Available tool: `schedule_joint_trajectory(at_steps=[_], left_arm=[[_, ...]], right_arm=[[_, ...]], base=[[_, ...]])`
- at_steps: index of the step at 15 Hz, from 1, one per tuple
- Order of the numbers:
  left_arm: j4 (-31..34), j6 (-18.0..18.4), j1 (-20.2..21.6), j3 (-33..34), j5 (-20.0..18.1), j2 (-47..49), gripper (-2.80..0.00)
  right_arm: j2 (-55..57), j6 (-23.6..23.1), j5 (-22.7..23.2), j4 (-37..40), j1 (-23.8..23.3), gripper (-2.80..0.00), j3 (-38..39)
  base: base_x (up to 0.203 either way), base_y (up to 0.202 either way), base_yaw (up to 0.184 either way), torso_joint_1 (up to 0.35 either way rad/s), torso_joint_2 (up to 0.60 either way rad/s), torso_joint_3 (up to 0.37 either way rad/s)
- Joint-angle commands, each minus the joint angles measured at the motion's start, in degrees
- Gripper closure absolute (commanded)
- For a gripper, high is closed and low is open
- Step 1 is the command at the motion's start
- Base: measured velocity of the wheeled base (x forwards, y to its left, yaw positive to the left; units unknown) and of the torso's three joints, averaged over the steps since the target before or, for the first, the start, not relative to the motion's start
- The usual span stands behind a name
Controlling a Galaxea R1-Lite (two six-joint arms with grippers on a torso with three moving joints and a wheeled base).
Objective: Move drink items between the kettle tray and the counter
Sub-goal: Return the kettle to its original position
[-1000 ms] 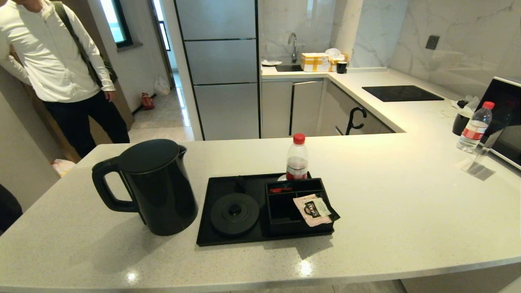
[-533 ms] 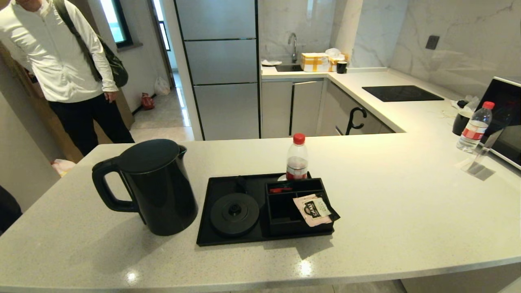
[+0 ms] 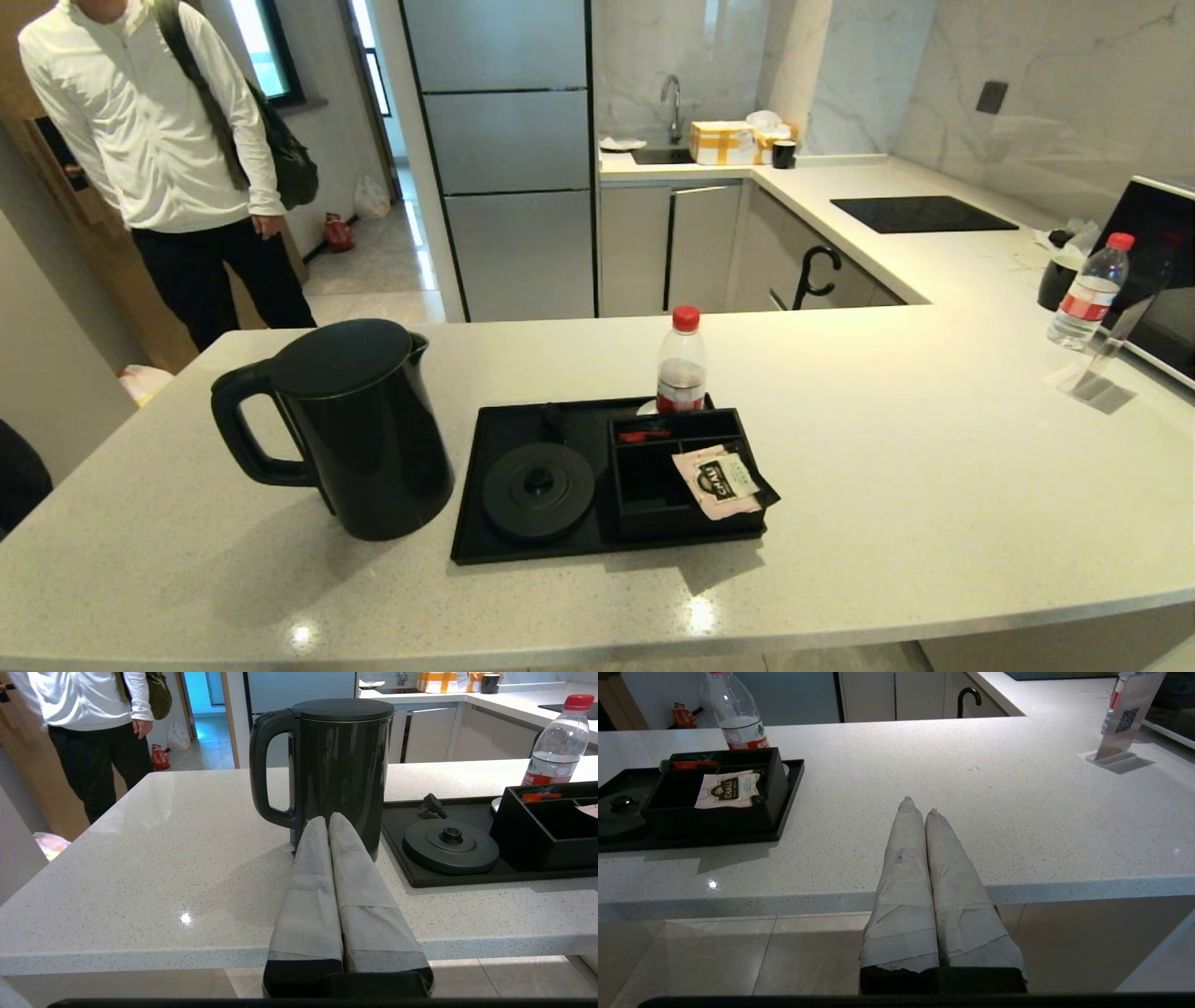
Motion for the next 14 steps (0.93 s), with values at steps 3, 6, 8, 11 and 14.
schedule_joint_trajectory(at_steps=[3,6,8,11,14], left_arm=[[-0.1,0.0,0.0,2.3,0.0,0.0,0.00],[-0.1,0.0,0.0,2.3,0.0,0.0,0.00],[-0.1,0.0,0.0,2.3,0.0,0.0,0.00],[-0.1,0.0,0.0,2.3,0.0,0.0,0.00],[-0.1,0.0,0.0,2.3,0.0,0.0,0.00]], right_arm=[[0.1,0.0,0.0,-0.1,0.0,0.00,1.8],[0.1,0.0,0.0,-0.1,0.0,0.00,1.8],[0.2,0.0,0.0,-0.1,0.0,0.00,1.8],[0.2,0.0,0.0,-0.1,0.0,0.00,1.8],[0.1,0.0,0.0,-0.1,0.0,0.00,1.8]], base=[[0.000,0.000,0.000,0.000,0.00,0.000],[0.000,0.000,0.000,0.000,0.00,0.000],[0.000,0.000,0.000,0.000,0.00,0.000],[0.000,0.000,0.000,0.000,0.00,0.000],[0.000,0.000,0.000,0.000,0.00,0.000]])
